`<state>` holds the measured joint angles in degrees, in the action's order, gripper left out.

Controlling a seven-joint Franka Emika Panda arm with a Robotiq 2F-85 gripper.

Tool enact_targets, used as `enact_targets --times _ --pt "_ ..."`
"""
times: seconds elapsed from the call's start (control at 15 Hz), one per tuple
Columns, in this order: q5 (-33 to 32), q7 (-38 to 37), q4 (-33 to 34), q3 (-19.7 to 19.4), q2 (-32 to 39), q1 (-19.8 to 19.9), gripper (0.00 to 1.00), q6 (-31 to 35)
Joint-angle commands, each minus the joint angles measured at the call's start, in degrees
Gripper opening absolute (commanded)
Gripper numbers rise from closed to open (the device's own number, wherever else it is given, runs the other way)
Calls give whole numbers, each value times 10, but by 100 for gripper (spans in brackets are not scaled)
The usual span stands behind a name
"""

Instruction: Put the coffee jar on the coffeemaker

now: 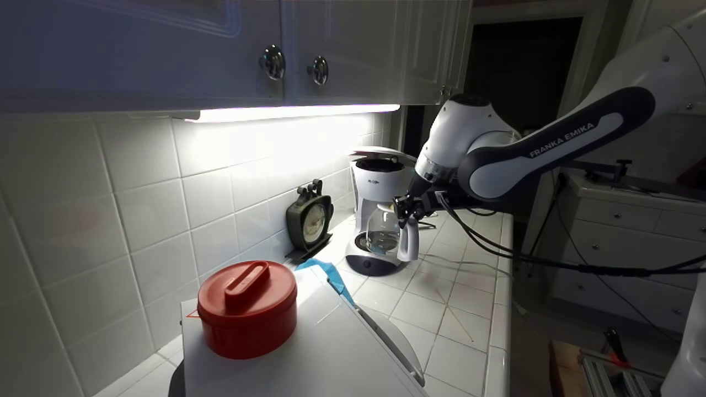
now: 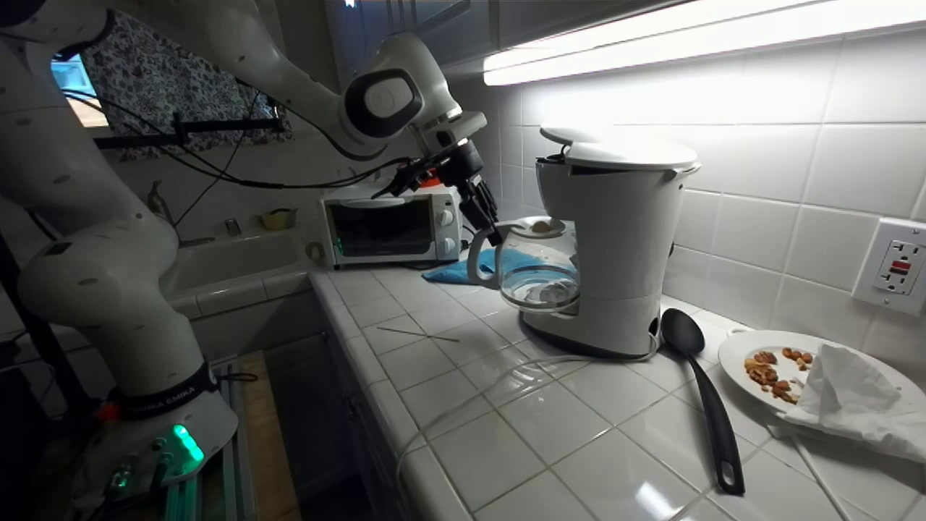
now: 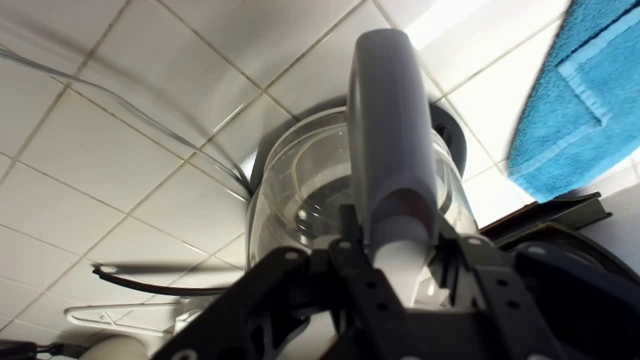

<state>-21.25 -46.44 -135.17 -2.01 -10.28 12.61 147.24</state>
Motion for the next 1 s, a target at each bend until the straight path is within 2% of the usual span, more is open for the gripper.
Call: enact_targets --times 0.0,0.93 --pt "8 16 33 -6 20 -2 9 -8" --pt "5 15 90 -21 75 -12 9 -22"
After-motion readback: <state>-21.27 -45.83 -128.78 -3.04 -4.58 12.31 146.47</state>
